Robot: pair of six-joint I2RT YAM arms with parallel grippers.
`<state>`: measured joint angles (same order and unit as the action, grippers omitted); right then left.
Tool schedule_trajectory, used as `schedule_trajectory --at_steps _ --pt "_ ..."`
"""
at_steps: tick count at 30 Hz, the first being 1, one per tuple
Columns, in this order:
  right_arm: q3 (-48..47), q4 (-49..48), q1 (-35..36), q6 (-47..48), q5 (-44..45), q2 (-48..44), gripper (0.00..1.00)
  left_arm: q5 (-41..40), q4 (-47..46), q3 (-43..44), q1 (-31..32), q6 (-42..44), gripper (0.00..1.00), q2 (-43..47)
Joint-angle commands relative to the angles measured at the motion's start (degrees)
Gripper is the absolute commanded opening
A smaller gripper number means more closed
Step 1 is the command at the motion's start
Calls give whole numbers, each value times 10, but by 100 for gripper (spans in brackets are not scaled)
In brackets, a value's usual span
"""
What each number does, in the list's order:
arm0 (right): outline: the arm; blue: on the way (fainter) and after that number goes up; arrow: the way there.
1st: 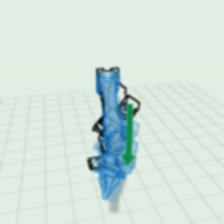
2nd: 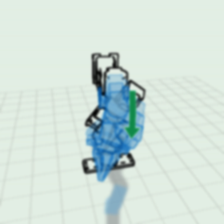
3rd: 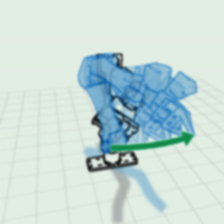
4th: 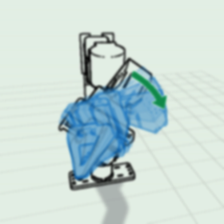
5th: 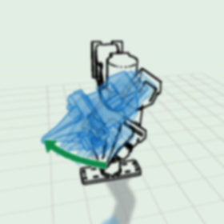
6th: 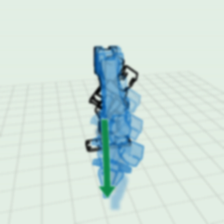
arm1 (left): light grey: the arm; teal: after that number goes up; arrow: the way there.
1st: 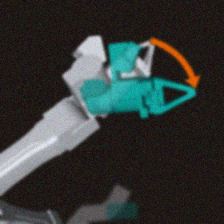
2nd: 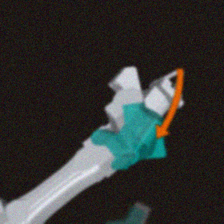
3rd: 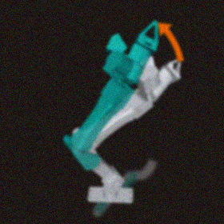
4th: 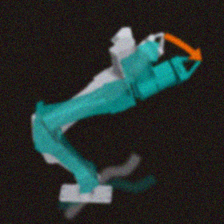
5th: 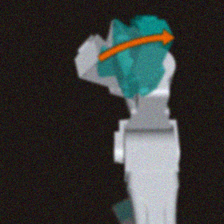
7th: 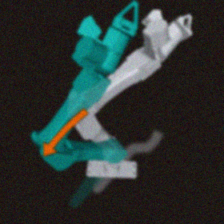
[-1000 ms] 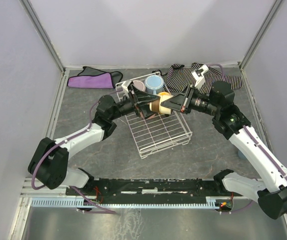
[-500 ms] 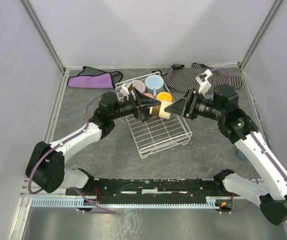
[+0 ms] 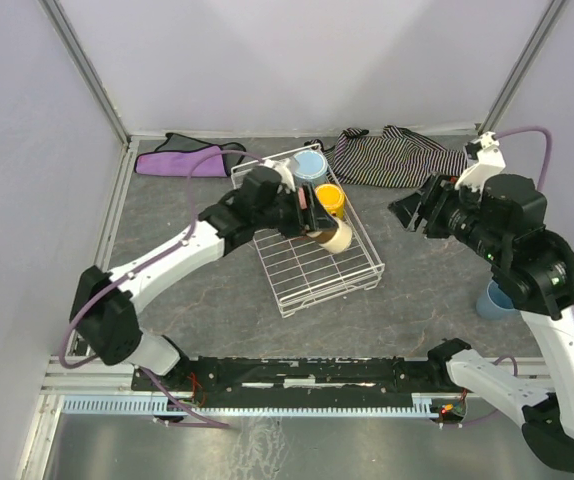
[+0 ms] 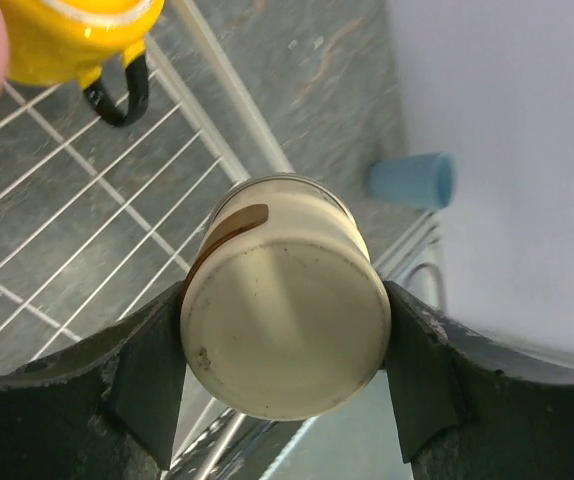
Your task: Load the cups into the dish rack
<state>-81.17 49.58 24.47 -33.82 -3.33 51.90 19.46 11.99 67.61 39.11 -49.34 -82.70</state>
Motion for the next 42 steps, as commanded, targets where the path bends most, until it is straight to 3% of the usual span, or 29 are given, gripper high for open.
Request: schedule_trajectory --at_steps 1,16,26,36,42 --pt "-53 58 -2 55 73 18 69 -111 91 59 56 115 3 -40" --pt "-73 99 -2 68 97 24 72 -266 112 137 148 196 3 -150" --pt "-70 104 -1 64 91 23 72 -348 217 301 176 267 3 -266" --pt "-69 106 -2 70 98 25 72 -351 331 409 177 258 3 -335" --pt "-68 104 -2 72 99 24 72 -330 337 420 177 256 3 -351"
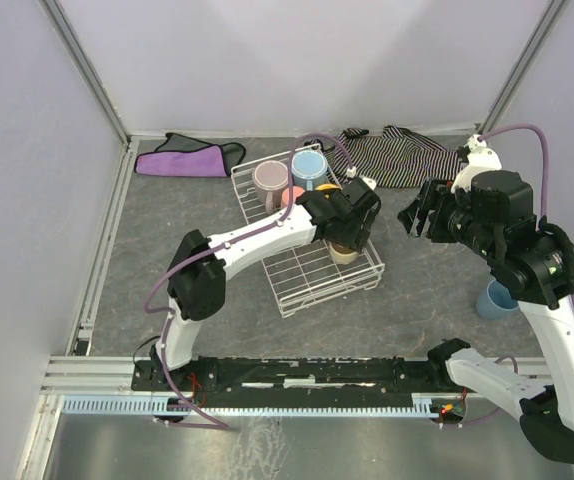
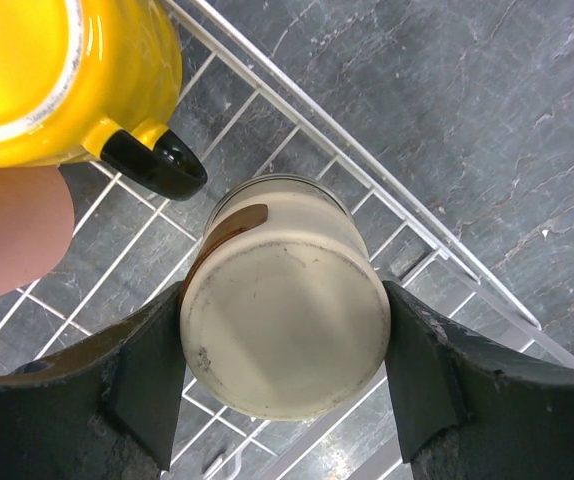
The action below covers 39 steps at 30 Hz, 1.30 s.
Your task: Load the cups into the dish rack
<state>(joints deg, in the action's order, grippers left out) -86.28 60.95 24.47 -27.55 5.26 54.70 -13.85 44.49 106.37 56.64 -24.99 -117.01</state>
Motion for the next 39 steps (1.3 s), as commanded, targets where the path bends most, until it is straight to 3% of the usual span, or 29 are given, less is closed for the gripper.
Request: schedule_trajectory --at_steps 1,5,9,16,20,28,33,39 --pt "-18 -8 -2 10 15 -4 72 5 16 39 2 12 3 -14" --pt "-19 -3 -3 13 18 -6 72 10 31 50 2 8 5 -28" --pt "-18 0 -1 14 21 -8 72 7 33 48 2 4 14 -27" --pt "-18 6 -2 14 24 -6 72 13 27 41 1 0 58 -16" --pt "-22 25 -2 8 40 2 72 19 15 33 2 -1 74 -2" --pt "-27 63 -3 -7 63 22 76 30 6 28 1 -3 85 15" --pt "-34 86 -3 -11 84 29 77 6 6 24 0 1 86 31" --pt "-63 191 -11 -31 158 85 83 7 17 5 -24 -8 87 70"
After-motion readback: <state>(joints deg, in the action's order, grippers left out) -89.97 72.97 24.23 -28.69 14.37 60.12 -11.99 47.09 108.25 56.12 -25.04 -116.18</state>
